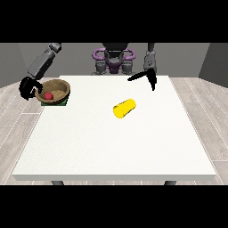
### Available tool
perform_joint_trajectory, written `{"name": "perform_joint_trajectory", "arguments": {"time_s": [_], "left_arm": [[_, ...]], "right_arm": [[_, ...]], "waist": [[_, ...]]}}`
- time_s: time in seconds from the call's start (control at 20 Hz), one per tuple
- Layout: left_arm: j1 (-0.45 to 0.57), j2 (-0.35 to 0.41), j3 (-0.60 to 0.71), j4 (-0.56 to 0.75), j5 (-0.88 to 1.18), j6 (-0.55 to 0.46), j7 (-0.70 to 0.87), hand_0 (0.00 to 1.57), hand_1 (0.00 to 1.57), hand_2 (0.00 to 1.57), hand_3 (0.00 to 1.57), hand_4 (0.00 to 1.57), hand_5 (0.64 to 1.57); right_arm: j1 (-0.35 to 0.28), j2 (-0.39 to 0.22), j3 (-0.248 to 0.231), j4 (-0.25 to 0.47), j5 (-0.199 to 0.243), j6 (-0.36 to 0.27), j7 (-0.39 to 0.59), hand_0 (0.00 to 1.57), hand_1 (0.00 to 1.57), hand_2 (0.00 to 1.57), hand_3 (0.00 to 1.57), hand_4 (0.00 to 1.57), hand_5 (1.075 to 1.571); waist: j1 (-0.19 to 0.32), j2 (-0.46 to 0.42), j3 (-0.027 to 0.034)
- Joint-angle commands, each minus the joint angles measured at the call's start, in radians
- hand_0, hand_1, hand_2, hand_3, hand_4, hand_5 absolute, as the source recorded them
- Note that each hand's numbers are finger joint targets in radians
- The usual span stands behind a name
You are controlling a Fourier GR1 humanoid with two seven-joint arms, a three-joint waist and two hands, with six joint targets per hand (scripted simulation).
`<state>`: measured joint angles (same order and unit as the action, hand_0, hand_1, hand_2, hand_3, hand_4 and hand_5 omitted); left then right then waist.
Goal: Pick the cup and pour the ball into the bowl, then pick the bowl and place it on the pad
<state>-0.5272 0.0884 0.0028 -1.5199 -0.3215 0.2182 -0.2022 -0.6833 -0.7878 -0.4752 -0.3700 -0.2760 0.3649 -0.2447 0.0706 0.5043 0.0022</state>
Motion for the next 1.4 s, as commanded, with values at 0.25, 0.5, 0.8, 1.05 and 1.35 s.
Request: {"name": "perform_joint_trajectory", "arguments": {"time_s": [0.25, 0.5, 0.8, 1.05, 1.35], "left_arm": [[0.077, 0.001, -0.004, -0.082, 0.027, -0.032, 0.05, 0.0, 0.0, 0.0, 0.0, 0.0, 1.566], [0.045, 0.022, 0.031, -0.069, 0.066, -0.064, 0.06, 0.0, 0.0, 0.0, 0.0, 0.0, 1.567], [0.08, 0.012, 0.015, -0.114, 0.037, -0.035, 0.03, 0.0, 0.0, 0.0, 0.0, 0.0, 1.565], [0.103, 0.037, 0.029, -0.164, 0.059, -0.062, 0.022, 0.0, 0.0, 0.0, 0.0, 0.0, 1.565], [0.109, 0.001, 0.001, -0.183, 0.027, -0.03, 0.069, 0.0, 0.0, 0.0, 0.0, 0.0, 1.566]], "right_arm": [[-0.017, -0.072, -0.038, 0.071, -0.044, 0.081, 0.082, 1.57, 1.57, 1.57, 0.26, 0.74, 1.57], [-0.017, -0.024, 0.01, 0.051, -0.002, 0.032, 0.076, 1.57, 1.57, 1.57, 1.02, 0.73, 1.569], [0.003, -0.066, 0.051, 0.067, 0.048, 0.06, 0.081, 1.57, 1.57, 1.57, 1.32, 0.65, 1.552], [-0.001, -0.169, 0.038, 0.07, 0.07, -0.047, 0.075, 0.36, 0.36, 0.51, 0.62, 0.0, 1.506], [-0.05, -0.141, 0.055, 0.067, 0.086, -0.093, 0.109, 0.0, 0.0, 0.37, 0.21, 0.0, 1.481]], "waist": [[-0.024, -0.045, -0.0006], [-0.001, -0.058, -0.0012], [-0.014, -0.006, -0.0008], [-0.001, 0.021, -0.001], [-0.013, -0.005, -0.0013]]}}
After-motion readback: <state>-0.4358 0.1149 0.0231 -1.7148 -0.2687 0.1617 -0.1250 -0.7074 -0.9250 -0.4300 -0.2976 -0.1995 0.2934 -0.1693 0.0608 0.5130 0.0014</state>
